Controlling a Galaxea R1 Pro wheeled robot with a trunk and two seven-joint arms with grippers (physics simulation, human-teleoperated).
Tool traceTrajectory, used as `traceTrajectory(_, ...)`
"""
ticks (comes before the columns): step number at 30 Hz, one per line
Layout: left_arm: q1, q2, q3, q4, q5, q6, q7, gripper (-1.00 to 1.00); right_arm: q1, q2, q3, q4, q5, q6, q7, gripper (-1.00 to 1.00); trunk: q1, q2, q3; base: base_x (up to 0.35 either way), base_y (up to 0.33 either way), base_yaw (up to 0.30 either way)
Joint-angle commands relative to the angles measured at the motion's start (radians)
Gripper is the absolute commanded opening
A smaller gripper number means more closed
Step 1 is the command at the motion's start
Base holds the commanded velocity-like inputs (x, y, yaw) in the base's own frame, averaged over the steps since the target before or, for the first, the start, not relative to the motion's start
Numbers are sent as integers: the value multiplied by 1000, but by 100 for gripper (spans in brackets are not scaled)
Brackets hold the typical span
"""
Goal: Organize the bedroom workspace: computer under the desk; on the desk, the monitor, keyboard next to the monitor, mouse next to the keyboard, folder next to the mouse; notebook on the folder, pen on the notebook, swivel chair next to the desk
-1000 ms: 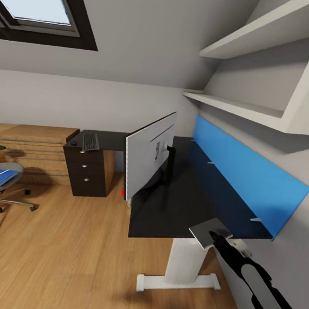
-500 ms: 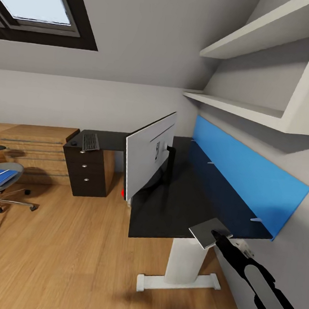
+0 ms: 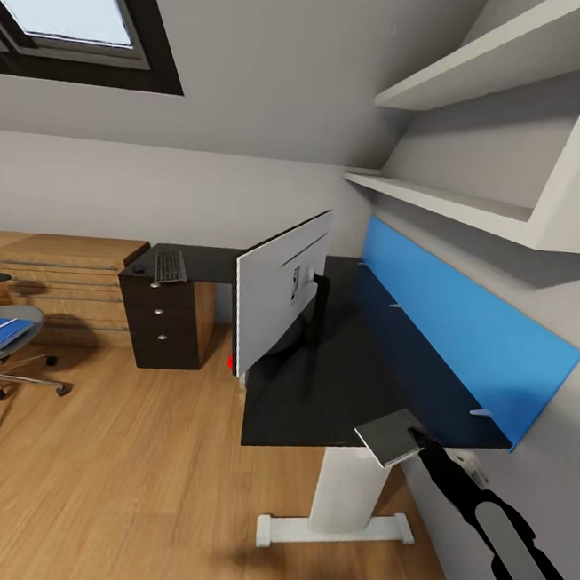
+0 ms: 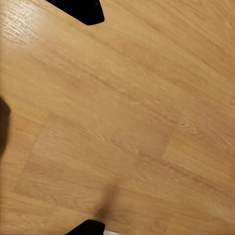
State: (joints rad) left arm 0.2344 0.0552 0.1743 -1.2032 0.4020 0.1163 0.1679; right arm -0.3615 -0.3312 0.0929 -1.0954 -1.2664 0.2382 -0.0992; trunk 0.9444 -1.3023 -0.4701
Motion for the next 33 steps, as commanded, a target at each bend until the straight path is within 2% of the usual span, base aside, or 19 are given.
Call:
traceTrajectory(1, 0, -1, -1, -3, 8, 5, 5, 100, -1, -1, -4, 0, -10, 1, -1, 100, 0, -1, -1, 0, 0, 0)
traceTrajectory(2, 0, -1, -1, -3, 8, 5, 4, 100, -1, -1, -9, 3, -12, 2, 4, 100, 0, -1, -1, 0, 0, 0)
traceTrajectory(3, 0, -6, -1, -3, 8, 5, 4, 100, -1, -1, -28, 20, -39, 4, 21, 100, 0, -1, -1, 0, 0, 0)
traceTrajectory(5, 0, -7, -1, -3, 8, 5, 4, 100, -1, -1, -32, 27, -55, 5, 24, 100, 0, -1, -1, 0, 0, 0)
traceTrajectory(6, 0, -8, -1, -3, 8, 5, 4, 100, -1, -3, -35, 32, -73, 5, 27, 100, 0, -1, -1, 0, 0, 0)
traceTrajectory(7, 0, -9, -1, -3, 8, 5, 4, 100, -1, -9, -40, 48, -111, 9, 29, 100, 0, -1, -1, 0, 0, 0)
traceTrajectory(10, 0, -9, -1, -3, 8, 5, 4, 100, -1, -14, -46, 65, -148, 20, 29, 100, 0, -1, -1, 0, 0, 0)
traceTrajectory(12, 0, -9, -1, -3, 8, 5, 4, 100, -1, -17, -63, 81, -205, 52, 30, 100, 0, -1, -1, 0, 0, 0)
traceTrajectory(14, 0, -9, -1, -3, 8, 5, 4, 100, -1, -19, -77, 87, -235, 84, 30, 100, 0, -1, -1, 0, 0, 0)
traceTrajectory(17, 0, -9, -1, -3, 8, 5, 4, 100, -1, -19, -101, 93, -259, 141, 30, 100, 0, -1, -1, 0, 0, 0)
traceTrajectory(22, 0, -10, -1, -3, 8, 5, 4, 100, -1, -19, -134, 96, -275, 213, 30, 100, 0, -1, -1, 0, 0, 0)
traceTrajectory(33, 0, -9, -1, -3, 8, 5, 5, 100, -1, -19, -147, 96, -277, 282, 30, 100, 4, -8, -4, 0, 0, 0)
